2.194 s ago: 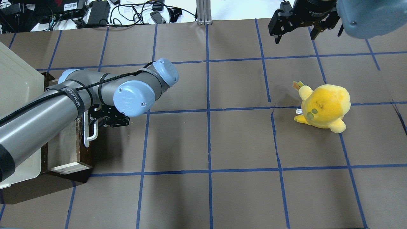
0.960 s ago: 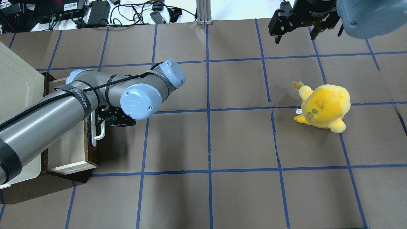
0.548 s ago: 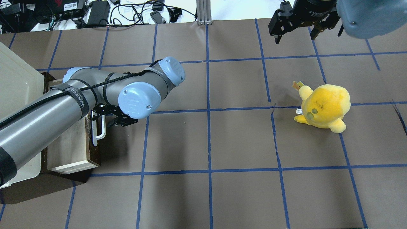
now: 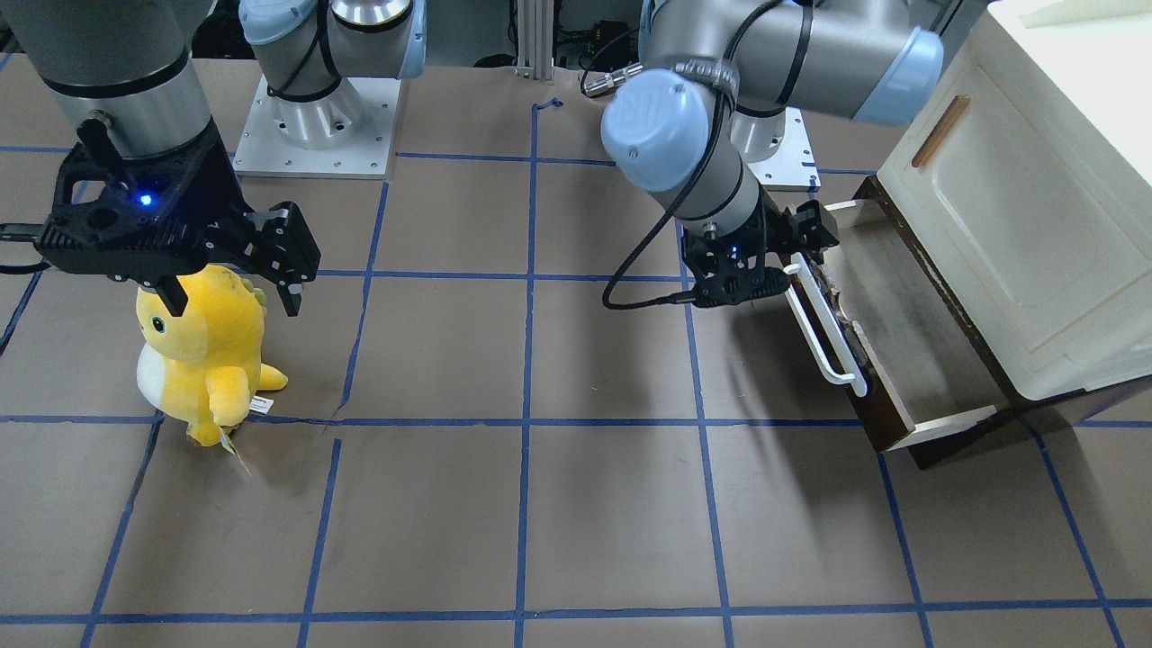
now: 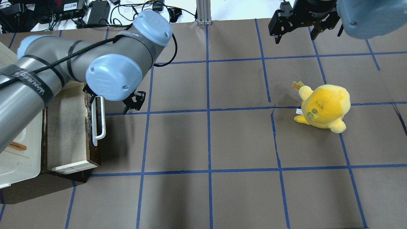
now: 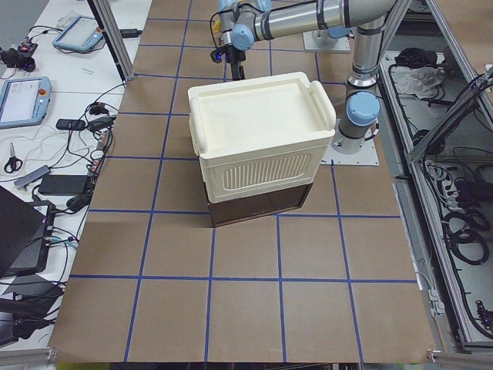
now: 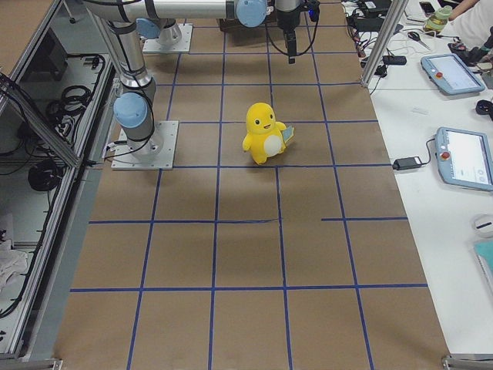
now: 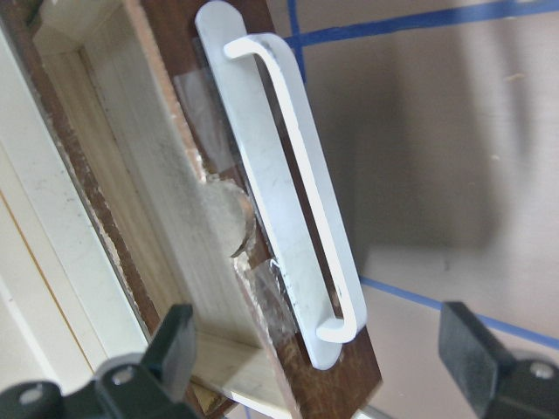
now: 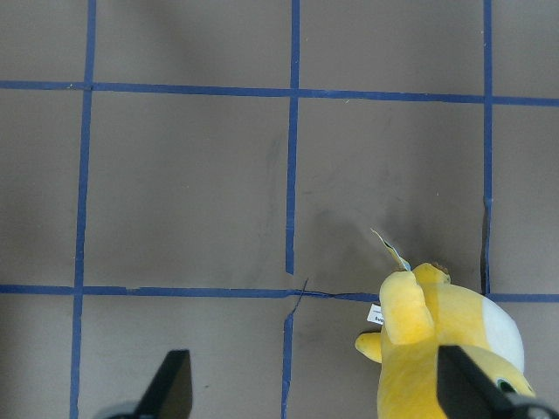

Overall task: Pull drawer sideways
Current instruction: 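Open the left gripper and lift it away from the handle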

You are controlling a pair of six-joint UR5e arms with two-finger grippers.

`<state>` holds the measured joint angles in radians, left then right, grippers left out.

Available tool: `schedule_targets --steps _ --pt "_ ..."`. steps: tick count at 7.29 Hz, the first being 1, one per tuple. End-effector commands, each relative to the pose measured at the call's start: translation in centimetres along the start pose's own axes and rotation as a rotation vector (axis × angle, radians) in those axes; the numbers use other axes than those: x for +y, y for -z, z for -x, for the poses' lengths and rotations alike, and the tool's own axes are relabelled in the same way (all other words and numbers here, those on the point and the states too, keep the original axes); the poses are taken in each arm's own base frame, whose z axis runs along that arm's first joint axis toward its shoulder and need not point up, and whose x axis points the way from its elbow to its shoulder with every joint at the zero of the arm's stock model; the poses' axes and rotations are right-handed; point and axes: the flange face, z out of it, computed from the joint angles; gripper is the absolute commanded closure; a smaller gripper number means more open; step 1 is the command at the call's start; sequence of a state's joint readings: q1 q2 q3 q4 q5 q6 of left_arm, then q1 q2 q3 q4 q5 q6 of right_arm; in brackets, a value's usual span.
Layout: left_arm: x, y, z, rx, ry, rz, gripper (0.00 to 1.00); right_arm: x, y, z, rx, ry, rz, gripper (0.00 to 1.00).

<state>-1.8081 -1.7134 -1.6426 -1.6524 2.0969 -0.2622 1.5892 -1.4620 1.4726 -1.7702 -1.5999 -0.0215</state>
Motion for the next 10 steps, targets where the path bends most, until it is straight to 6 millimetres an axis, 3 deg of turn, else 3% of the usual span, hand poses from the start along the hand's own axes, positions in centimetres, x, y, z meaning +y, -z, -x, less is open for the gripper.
schedule_targets --steps 1,2,4,5,7,10 --pt "5.3 6.7 3.9 0.219 0.054 -0.091 0.0 0.0 0.0 0.0 -0.002 0.0 0.0 0.0" --pt "6.5 8.1 6.1 0.325 0.099 -0.097 0.0 0.0 0.0 0.0 -0.002 0.0 0.0 0.0" --pt "7.2 8.7 9.0 0.472 0.169 -0.098 0.0 0.0 0.0 0.0 0.0 0.0 0.0 0.0" --pt "6.3 7.8 9.7 0.517 0.143 -0.09 0.0 0.0 0.0 0.0 0.0 0.0 0.0 0.0" --pt "2.8 6.5 14.4 0.63 0.202 -0.175 0.0 0.0 0.0 0.0 0.0 0.0 0.0 0.0" --pt "0.5 5.6 14.4 0.65 0.216 -0.157 0.0 0.0 0.0 0.0 -0.002 0.0 0.0 0.0"
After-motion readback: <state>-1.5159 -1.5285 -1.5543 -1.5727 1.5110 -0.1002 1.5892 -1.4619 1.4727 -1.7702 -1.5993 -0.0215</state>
